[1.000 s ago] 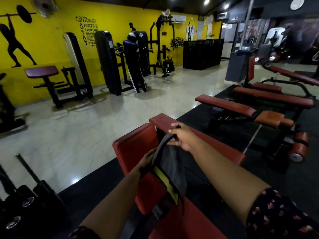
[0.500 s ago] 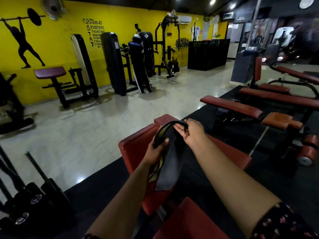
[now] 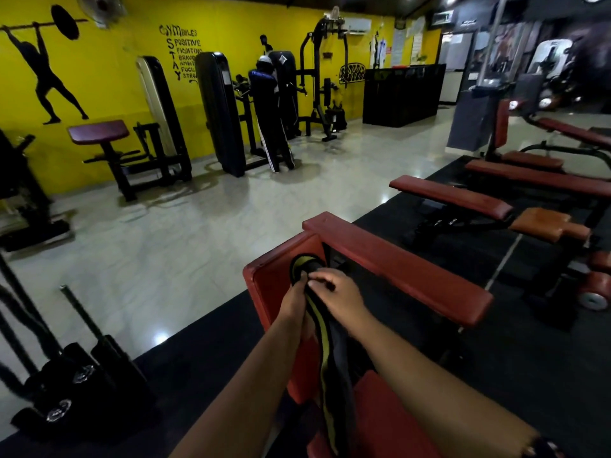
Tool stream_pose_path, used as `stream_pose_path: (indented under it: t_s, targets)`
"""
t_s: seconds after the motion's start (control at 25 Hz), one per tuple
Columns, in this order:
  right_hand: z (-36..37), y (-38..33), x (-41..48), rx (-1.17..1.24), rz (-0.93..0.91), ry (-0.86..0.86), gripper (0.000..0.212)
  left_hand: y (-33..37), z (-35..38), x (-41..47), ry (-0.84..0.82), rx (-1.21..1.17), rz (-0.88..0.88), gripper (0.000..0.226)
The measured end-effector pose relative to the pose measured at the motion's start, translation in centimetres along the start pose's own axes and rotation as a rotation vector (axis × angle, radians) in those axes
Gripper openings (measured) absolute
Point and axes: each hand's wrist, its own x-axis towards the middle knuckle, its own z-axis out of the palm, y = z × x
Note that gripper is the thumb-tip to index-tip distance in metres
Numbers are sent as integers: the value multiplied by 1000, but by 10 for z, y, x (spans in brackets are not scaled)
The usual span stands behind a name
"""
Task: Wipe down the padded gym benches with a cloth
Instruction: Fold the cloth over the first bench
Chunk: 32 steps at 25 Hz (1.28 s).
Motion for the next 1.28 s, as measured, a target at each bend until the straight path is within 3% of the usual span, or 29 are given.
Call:
stream_pose_path:
  t_s: [0.08, 0.2, 0.36, 0.48, 0.6, 0.68, 0.72, 0.84, 1.12, 1.2, 1.28]
  targets:
    - [9, 1, 3, -167, -75, -3, 31, 2, -3, -4, -33, -21, -43, 52]
    - [10, -4, 7, -315, -139, 28, 42, 8, -9, -4, -93, -70, -57, 67]
    - [12, -12, 3, -361, -164, 199, 30, 16, -11, -3, -239, -111, -52, 64]
    - [14, -21, 2, -156, 14, 438, 22, 23, -7, -4, -271, -75, -24, 57]
    - [3, -29, 5, 126, 226, 717, 20, 26, -7, 6, -189, -48, 110, 54]
    - [1, -39, 4, 196, 179, 805, 18, 26, -9, 13, -170, 30, 163, 57]
    - [4, -45, 1, 178, 113, 780, 17, 25, -10, 14, -195, 57, 174, 58]
    - [25, -58, -8, 0, -88, 586, 22, 30, -6, 4, -259, 84, 201, 32]
    - [33, -40, -15, -179, -180, 221, 35, 29, -16, -8, -315, 104, 288, 32]
    - [31, -38, -20, -150, -172, 204, 39, 31, -19, -7, -313, 99, 294, 26]
    - [28, -35, -20, -104, -146, 358, 38, 31, -22, -6, -339, 138, 322, 23]
